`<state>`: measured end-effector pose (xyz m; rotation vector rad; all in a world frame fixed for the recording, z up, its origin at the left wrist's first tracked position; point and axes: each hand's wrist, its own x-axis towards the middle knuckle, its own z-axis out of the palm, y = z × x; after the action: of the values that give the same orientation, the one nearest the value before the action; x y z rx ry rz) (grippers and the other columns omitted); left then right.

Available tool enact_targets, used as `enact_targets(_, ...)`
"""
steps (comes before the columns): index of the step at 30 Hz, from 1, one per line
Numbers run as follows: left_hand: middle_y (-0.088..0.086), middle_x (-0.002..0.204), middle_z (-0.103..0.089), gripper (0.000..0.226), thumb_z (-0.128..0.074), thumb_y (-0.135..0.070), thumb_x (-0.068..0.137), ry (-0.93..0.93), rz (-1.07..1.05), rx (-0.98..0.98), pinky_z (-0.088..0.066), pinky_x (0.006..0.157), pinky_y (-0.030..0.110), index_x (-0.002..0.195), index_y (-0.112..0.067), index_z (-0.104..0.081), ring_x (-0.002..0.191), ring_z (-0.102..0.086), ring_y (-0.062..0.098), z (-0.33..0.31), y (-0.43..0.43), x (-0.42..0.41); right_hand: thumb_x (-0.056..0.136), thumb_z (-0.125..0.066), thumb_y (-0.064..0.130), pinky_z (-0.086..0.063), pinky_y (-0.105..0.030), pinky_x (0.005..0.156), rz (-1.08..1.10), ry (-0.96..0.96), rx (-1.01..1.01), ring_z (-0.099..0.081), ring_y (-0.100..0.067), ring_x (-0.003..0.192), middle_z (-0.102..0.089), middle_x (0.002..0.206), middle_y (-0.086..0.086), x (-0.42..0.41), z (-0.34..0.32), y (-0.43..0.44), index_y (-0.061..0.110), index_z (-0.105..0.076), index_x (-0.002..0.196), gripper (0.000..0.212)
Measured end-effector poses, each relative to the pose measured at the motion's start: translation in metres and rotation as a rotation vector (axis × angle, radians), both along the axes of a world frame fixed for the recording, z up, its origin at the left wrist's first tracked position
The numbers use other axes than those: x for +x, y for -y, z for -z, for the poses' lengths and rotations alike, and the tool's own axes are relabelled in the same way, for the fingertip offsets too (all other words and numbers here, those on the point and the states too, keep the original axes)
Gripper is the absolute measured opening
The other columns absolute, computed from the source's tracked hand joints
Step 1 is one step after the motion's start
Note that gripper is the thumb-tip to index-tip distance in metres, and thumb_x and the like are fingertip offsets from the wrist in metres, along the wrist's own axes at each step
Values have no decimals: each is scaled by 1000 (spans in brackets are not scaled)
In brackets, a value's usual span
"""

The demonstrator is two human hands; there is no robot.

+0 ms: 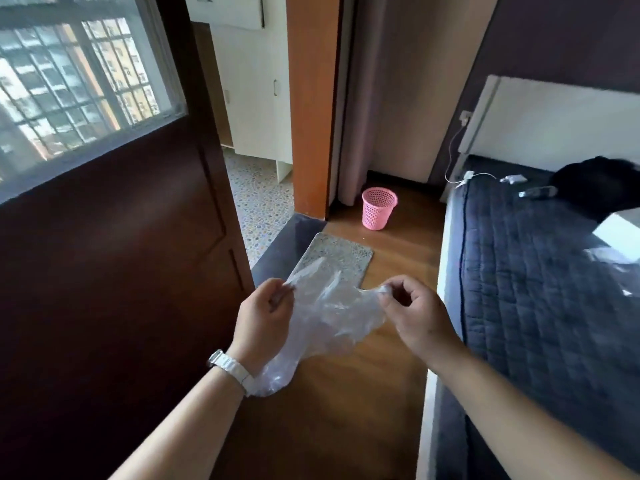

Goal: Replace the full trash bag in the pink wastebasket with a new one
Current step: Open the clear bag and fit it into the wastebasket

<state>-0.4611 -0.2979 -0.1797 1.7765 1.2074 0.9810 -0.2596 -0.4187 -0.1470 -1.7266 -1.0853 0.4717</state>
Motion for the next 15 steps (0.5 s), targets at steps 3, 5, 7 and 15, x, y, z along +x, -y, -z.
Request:
enact_targets(3, -18, 54, -54, 21, -62, -23, 91, 46, 59, -31, -36, 47, 14, 70, -22, -59, 51, -46, 3, -3, -28, 23, 88, -63, 16, -46, -24, 61, 80, 5, -13, -54, -10, 64, -63, 72, -4, 16, -1, -15, 18, -63, 80, 9)
enact_targets(5, -18, 55, -55, 21, -62, -23, 91, 52, 91, -36, -36, 49, 13, 71, -22, -60, 51, -46, 1, -3, -47, 41, 88, -63, 13, -44, -24, 60, 116, 2, 10, -52, -7, 62, -62, 72, -8, 28, -2, -26, 15, -63, 79, 9)
enact_targets(7, -7, 58, -58, 19, -62, -24, 92, 61, 117, -65, -38, 51, 17, 74, -17, -62, 54, -46, 1, -1, -66, 61, 88, -62, 12, -44, -23, 60, 136, 2, 18, -51, -7, 63, -61, 73, -10, 43, 1, -37, 12, -63, 80, 8)
enact_targets(15, 19, 74, -64, 17, -62, -20, 92, 9, 230, -92, -44, 57, 24, 81, -7, -62, 64, -55, 20, 10, -134, 158, 87, -63, 14, -43, -19, 59, 221, -70, 25, -51, -5, 59, -58, 64, 7, 131, 29, -105, 17, -63, 79, 9)
